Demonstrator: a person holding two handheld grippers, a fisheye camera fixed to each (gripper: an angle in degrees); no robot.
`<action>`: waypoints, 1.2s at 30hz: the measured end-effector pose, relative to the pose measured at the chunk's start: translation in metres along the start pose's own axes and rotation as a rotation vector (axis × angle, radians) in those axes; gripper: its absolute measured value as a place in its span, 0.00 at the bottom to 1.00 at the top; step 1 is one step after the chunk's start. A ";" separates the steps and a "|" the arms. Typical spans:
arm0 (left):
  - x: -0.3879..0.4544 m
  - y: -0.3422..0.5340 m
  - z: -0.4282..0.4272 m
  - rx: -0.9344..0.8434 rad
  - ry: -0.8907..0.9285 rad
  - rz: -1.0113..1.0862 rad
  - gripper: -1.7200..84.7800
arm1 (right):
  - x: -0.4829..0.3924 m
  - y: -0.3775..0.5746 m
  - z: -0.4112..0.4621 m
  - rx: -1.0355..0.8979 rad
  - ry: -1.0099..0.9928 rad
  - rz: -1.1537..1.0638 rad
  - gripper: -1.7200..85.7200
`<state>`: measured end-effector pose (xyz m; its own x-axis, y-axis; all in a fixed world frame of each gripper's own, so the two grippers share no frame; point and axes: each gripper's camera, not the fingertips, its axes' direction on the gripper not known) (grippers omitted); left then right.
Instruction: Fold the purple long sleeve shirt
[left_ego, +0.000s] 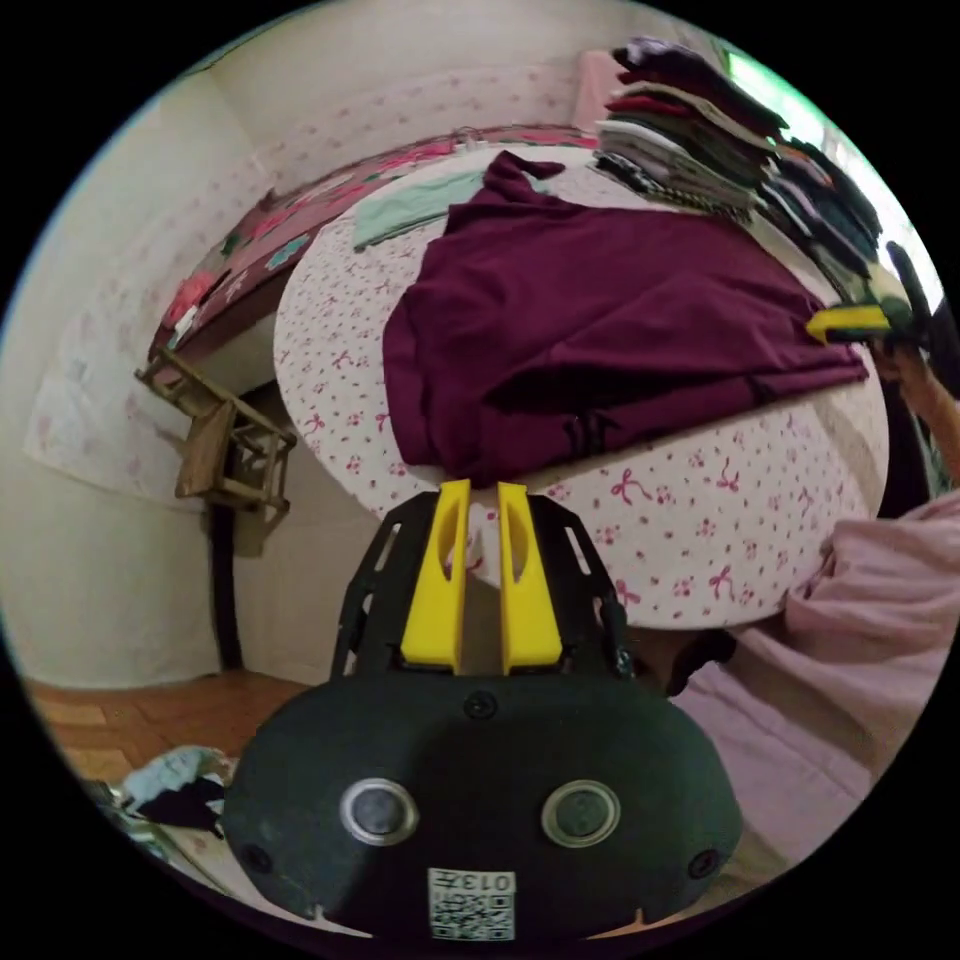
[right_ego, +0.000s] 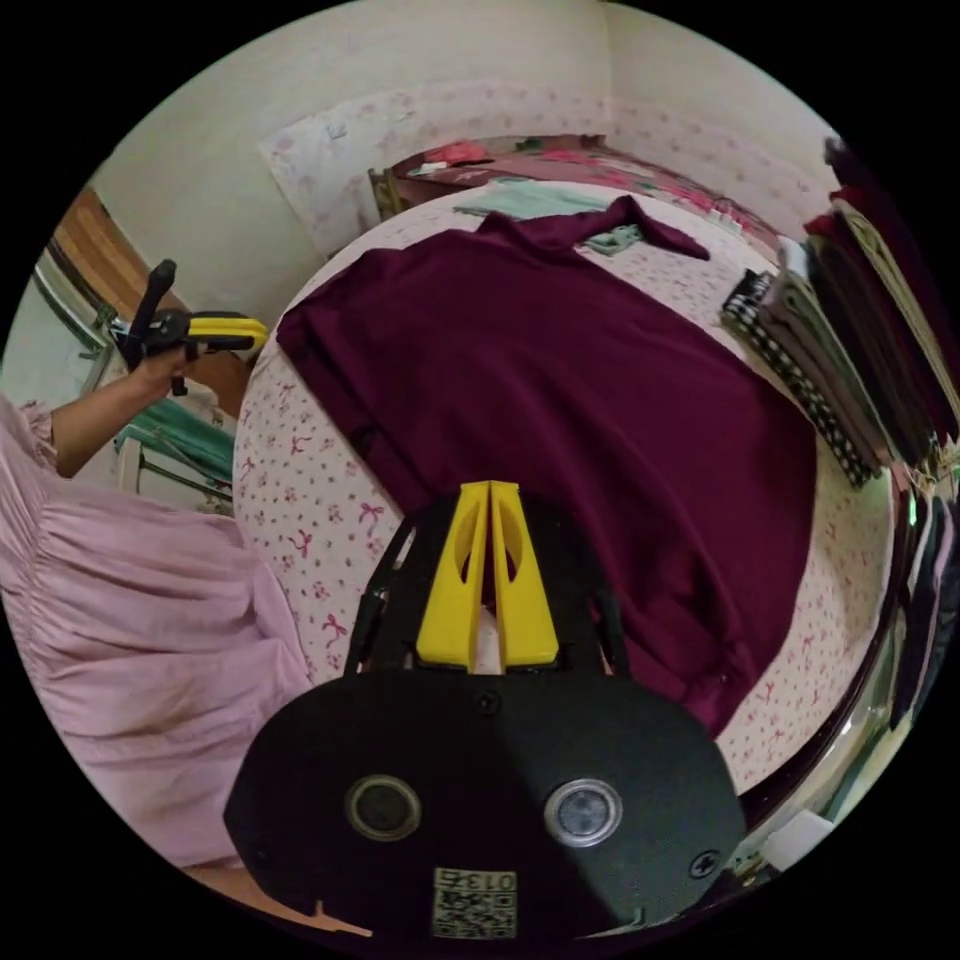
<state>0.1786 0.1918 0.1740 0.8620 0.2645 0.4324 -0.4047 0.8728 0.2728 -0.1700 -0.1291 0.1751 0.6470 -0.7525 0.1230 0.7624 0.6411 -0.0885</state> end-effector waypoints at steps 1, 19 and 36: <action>0.004 0.000 0.000 -0.001 -0.030 0.063 0.08 | -0.003 -0.003 0.004 -0.011 -0.011 -0.010 0.02; -0.006 -0.057 0.009 -0.186 0.034 0.744 0.03 | 0.035 0.033 0.037 -0.141 -0.016 0.201 0.02; -0.080 -0.081 -0.034 0.037 0.270 0.217 0.02 | 0.129 0.173 -0.039 0.074 0.235 0.669 0.02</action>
<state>0.1524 0.1141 0.0880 0.8024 0.5456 0.2417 -0.5938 0.7704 0.2322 0.0457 -0.1206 0.1368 0.9678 -0.2011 -0.1516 0.2031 0.9792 -0.0022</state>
